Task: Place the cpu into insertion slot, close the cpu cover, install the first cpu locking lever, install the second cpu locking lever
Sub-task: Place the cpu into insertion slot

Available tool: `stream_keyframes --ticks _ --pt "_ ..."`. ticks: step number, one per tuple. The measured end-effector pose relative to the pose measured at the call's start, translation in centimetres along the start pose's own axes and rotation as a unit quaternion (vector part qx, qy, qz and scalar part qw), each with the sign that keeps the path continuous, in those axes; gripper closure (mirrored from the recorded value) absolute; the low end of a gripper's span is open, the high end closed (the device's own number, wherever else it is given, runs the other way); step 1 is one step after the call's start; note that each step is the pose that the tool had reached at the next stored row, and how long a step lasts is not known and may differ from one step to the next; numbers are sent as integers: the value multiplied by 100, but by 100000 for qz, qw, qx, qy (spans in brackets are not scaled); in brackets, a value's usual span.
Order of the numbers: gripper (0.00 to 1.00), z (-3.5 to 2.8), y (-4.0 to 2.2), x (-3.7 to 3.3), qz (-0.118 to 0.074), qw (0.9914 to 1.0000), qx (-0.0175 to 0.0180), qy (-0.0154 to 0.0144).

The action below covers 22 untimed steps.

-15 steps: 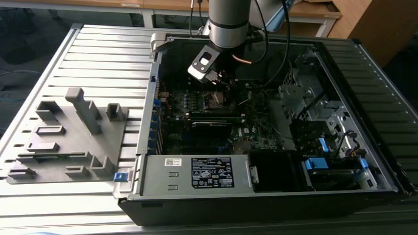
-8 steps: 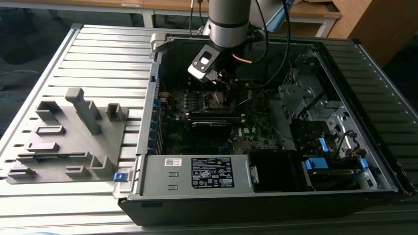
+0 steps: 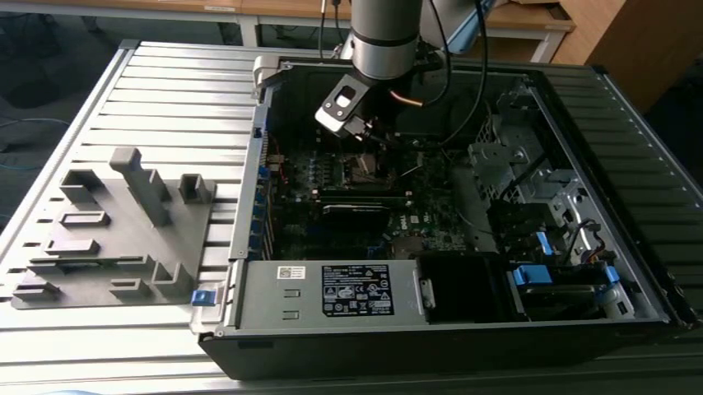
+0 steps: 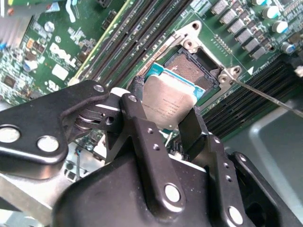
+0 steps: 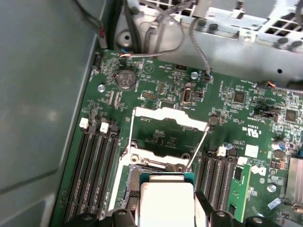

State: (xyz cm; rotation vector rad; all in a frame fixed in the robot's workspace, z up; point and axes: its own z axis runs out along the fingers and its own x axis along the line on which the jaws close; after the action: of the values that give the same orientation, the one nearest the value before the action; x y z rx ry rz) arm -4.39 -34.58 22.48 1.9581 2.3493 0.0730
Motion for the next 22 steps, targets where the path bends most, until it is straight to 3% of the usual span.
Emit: stream_keyframes --ticks 6,16,22 --pt "46 1 0 1 4407 99902 151 -397" --pt "46 7 8 58 5295 99858 169 -467" --pt "46 18 6 69 6640 99777 217 -571"
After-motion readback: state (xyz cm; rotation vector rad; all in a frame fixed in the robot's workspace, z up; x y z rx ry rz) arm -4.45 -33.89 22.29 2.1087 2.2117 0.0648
